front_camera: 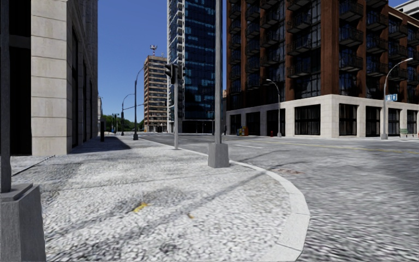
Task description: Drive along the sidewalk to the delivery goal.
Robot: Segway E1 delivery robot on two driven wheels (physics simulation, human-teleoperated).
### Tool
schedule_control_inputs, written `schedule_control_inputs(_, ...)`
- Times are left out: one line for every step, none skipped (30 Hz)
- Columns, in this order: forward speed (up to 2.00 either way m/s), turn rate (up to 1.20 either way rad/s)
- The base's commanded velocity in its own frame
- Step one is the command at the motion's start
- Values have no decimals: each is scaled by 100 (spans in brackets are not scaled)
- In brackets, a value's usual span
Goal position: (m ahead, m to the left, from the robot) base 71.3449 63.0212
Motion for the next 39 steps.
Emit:
schedule_control_inputs(178,8)
schedule_control_inputs(177,23)
schedule_control_inputs(175,27)
schedule_control_inputs(170,29)
schedule_control_inputs(170,29)
schedule_control_inputs(166,29)
schedule_control_inputs(166,29)
schedule_control_inputs(165,29)
schedule_control_inputs(165,29)
schedule_control_inputs(173,29)
schedule_control_inputs(200,29)
schedule_control_inputs(200,29)
schedule_control_inputs(200,29)
schedule_control_inputs(200,29)
schedule_control_inputs(200,29)
schedule_control_inputs(200,29)
schedule_control_inputs(200,29)
schedule_control_inputs(200,29)
schedule_control_inputs(200,29)
schedule_control_inputs(200,29)
schedule_control_inputs(200,27)
schedule_control_inputs(200,27)
schedule_control_inputs(200,22)
schedule_control_inputs(200,21)
schedule_control_inputs(200,21)
schedule_control_inputs(200,21)
schedule_control_inputs(200,21)
schedule_control_inputs(200,21)
schedule_control_inputs(200,21)
schedule_control_inputs(200,21)
schedule_control_inputs(200,21)
schedule_control_inputs(200,21)
schedule_control_inputs(200,21)
schedule_control_inputs(200,21)
schedule_control_inputs(200,20)
schedule_control_inputs(200,18)
schedule_control_inputs(200,18)
schedule_control_inputs(200,17)
schedule_control_inputs(200,17)
